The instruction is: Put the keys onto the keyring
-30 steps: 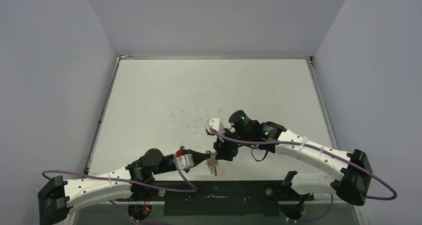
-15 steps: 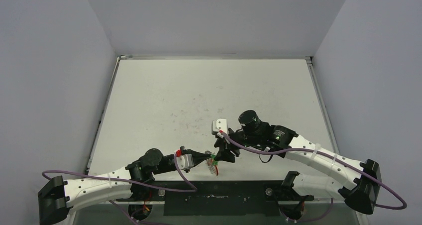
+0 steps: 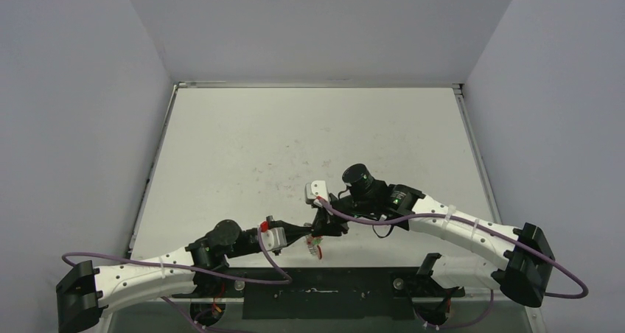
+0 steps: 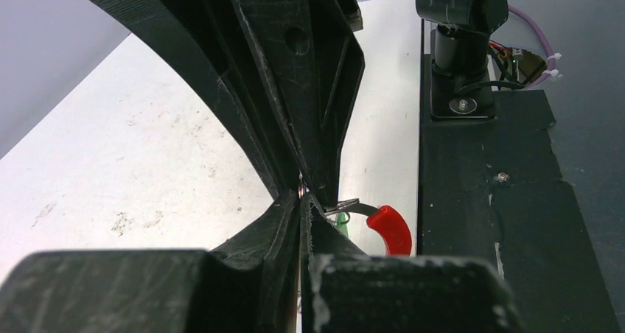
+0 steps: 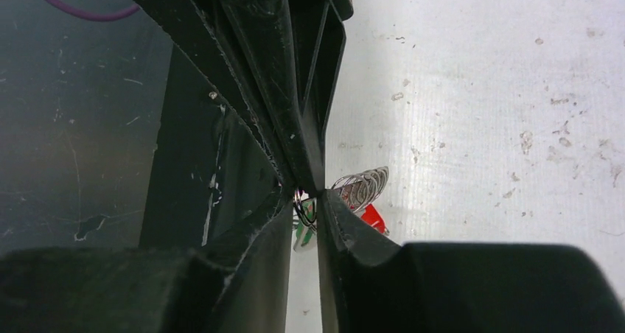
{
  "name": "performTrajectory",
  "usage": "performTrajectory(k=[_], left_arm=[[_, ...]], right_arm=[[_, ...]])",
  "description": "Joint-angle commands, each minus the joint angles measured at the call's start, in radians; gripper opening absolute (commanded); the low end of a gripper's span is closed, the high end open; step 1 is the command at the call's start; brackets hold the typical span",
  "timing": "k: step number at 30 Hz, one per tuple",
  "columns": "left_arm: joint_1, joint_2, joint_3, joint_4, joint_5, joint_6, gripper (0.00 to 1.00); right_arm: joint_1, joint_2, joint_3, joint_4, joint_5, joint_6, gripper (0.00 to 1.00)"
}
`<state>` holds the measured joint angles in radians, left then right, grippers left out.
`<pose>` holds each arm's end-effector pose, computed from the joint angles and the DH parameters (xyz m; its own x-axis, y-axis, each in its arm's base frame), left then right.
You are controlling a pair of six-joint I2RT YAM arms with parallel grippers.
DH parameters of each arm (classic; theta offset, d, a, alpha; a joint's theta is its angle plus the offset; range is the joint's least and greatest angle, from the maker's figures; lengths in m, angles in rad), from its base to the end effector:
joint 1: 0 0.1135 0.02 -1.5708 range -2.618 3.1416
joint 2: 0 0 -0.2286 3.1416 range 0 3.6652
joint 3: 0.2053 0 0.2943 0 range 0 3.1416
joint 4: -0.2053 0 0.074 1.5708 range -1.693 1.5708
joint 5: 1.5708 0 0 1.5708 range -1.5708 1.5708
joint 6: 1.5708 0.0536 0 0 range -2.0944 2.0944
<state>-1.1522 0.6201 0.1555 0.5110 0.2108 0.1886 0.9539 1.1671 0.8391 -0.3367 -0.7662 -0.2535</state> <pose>0.0892 -0.2281 0.1767 0.2020 -0.0029 -0.9794 0.9575 0.2108 0.1968 0.1496 0.2751 0.2182 -0.1189 -0.4799 -0.8692 -0.9641 -0.1536 0.2166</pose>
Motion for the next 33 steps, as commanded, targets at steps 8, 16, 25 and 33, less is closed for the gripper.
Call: performTrajectory(k=[8, 16, 25, 33], left_arm=[[-0.004, -0.024, 0.019, 0.056, 0.002, -0.002, 0.0], [-0.004, -0.064, 0.078, -0.126, -0.038, 0.03, 0.19], [-0.004, -0.048, 0.213, -0.408, -0.069, 0.092, 0.34], [-0.004, 0.068, 0.283, -0.44, -0.036, 0.126, 0.35]], right_arm=[[-0.014, -0.017, 0.017, -0.003, 0.046, -0.007, 0.0], [0.001, -0.003, 0.114, -0.166, 0.15, 0.031, 0.0], [0.032, 0.078, 0.274, -0.363, 0.212, 0.07, 0.0], [0.071, 0.137, 0.328, -0.392, 0.182, 0.081, 0.0]])
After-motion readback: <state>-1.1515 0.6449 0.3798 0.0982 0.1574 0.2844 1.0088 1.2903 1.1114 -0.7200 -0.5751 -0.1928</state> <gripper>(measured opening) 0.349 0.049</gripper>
